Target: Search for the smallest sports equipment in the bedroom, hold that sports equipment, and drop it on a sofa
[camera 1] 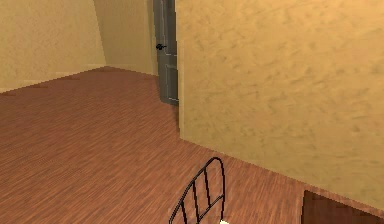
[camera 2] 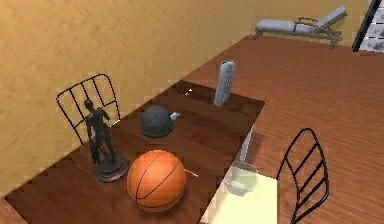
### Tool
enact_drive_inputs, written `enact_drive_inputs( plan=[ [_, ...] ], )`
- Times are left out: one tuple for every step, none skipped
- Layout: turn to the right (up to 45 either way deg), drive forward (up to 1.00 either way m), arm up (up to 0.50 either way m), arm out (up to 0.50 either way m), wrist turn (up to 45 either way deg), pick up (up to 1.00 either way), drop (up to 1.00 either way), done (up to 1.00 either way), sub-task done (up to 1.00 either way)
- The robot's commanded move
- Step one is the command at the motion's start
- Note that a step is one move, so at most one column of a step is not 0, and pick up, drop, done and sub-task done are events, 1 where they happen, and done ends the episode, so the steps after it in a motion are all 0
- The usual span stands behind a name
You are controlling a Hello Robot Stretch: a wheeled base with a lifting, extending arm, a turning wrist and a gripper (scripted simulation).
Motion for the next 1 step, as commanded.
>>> enact_drive_inputs(
  plan=[
    [0.0, 0.00, 0.34, 0.00, 0.0, 0.00, 0.00, 0.00, 0.00]
  ],
)
